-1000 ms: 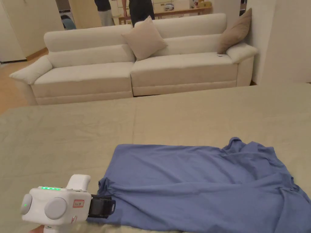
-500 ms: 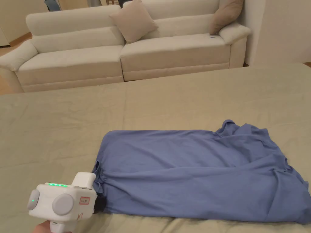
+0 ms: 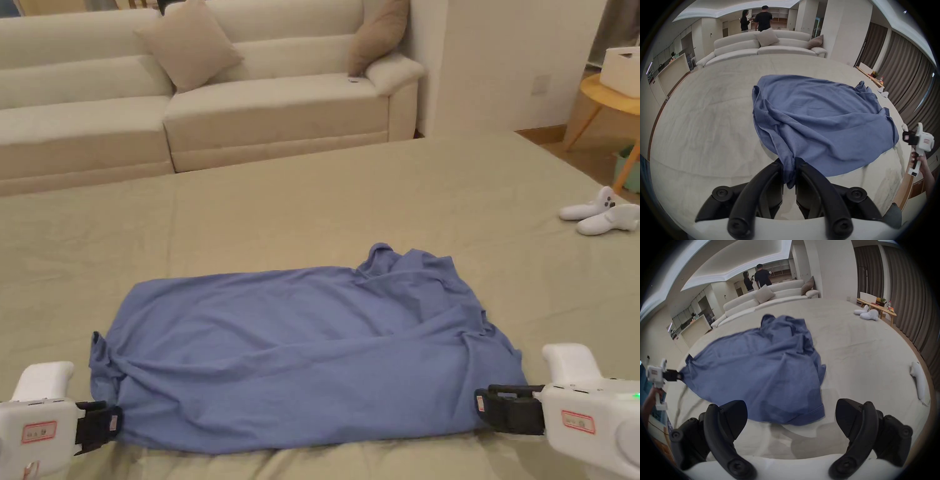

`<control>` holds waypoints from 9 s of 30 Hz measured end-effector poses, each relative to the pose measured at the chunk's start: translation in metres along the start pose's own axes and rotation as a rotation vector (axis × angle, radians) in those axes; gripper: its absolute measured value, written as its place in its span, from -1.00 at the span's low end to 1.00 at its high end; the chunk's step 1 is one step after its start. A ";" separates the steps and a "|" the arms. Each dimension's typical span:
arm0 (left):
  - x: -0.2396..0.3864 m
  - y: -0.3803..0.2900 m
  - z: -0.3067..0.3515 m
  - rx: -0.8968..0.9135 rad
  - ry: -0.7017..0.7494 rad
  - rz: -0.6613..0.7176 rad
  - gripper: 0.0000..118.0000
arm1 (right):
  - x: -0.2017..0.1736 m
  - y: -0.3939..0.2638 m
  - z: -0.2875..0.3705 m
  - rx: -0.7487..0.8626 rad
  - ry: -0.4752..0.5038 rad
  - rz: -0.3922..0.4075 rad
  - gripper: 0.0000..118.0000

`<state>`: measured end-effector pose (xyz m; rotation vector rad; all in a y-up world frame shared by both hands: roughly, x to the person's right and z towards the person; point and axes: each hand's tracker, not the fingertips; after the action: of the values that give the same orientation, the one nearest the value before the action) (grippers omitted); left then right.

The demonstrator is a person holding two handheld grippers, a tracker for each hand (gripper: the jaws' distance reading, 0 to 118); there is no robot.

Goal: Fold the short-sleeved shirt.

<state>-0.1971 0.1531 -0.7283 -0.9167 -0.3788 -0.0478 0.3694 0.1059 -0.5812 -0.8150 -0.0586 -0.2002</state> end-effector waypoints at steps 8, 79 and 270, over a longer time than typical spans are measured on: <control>0.008 -0.008 0.000 -0.010 0.012 -0.001 -0.83 | -0.029 0.003 -0.009 -0.025 -0.030 0.059 -0.69; -0.018 0.022 0.040 0.086 -0.112 0.172 -1.00 | -0.048 0.025 0.226 0.436 -0.017 0.011 -1.00; 0.090 -0.122 0.082 -0.268 -0.360 0.280 -0.88 | -0.057 -0.038 0.234 0.181 0.287 -0.123 -1.00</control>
<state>-0.1620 0.1535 -0.5589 -1.2412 -0.5830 0.3341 0.3115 0.2598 -0.4005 -0.5959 0.1423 -0.4202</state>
